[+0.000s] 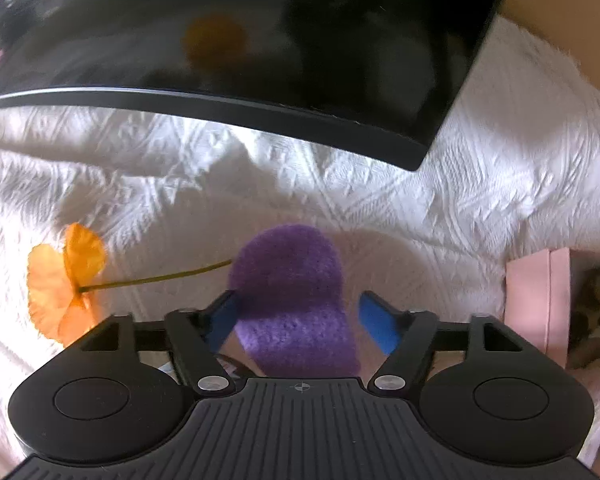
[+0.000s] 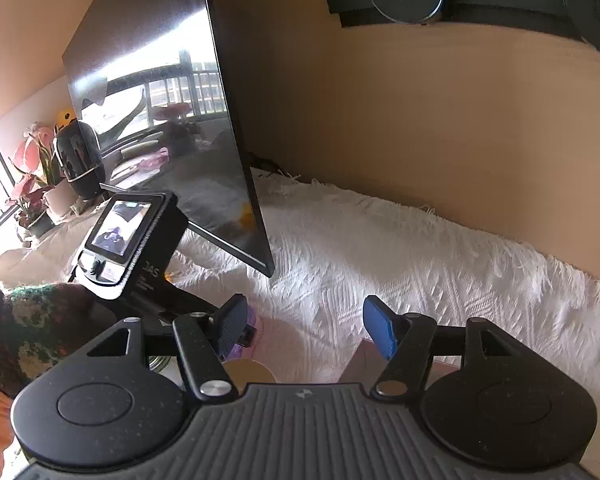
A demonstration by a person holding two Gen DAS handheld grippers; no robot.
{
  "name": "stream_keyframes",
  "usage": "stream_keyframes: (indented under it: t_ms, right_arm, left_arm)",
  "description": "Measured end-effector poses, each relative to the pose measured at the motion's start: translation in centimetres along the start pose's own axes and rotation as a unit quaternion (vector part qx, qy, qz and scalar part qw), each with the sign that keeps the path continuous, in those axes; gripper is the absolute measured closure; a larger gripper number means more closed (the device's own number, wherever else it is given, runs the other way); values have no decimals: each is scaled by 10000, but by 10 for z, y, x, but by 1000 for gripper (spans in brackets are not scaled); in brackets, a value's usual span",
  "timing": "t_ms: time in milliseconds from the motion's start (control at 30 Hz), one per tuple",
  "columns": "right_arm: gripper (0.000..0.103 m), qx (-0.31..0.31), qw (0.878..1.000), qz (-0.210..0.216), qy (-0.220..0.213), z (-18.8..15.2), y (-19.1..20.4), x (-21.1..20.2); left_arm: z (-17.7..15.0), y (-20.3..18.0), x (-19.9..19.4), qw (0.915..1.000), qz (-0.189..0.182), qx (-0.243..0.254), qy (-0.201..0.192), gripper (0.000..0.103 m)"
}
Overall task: Organize soft objects
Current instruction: 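Lower the left tool onto the purple-and-pink sponge and grasp it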
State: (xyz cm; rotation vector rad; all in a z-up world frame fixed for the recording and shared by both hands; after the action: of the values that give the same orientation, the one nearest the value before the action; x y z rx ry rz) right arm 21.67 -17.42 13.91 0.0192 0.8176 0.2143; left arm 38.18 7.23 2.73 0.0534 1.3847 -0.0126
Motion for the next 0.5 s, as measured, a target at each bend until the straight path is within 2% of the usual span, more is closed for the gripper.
stream_keyframes:
  t_ms: [133, 233, 433, 467, 500]
  right_arm:
    - [38, 44, 10000, -1, 77, -1, -2, 4]
    - [39, 73, 9999, 14, 110, -3, -2, 5]
    - [38, 55, 9999, -40, 140, -1, -1, 5]
    - [38, 49, 9999, -59, 144, -1, -1, 5]
    - [38, 49, 9999, -79, 143, -1, 0, 5]
  left_arm:
    - [-1, -3, 8, 9995, 313, 103, 19, 22]
    - [1, 7, 11, 9996, 266, -53, 72, 19]
    - [2, 20, 11, 9998, 65, -171, -11, 24]
    - [2, 22, 10, 9999, 47, -148, -62, 36]
    - [2, 22, 8, 9998, 33, -148, -122, 53]
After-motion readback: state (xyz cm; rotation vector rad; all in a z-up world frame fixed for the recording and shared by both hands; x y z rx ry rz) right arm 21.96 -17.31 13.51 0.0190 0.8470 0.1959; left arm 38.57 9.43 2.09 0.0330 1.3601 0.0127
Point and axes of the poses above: each gripper's, at about its wrist camera, not at the fingertips, and x roughly the way its jaws point, y to its left, z to its top, the point moved 3 cm from there along x, roughly the way its jaws point, and after that the axes turned 5 degrees about y, right-handed, at the moved point
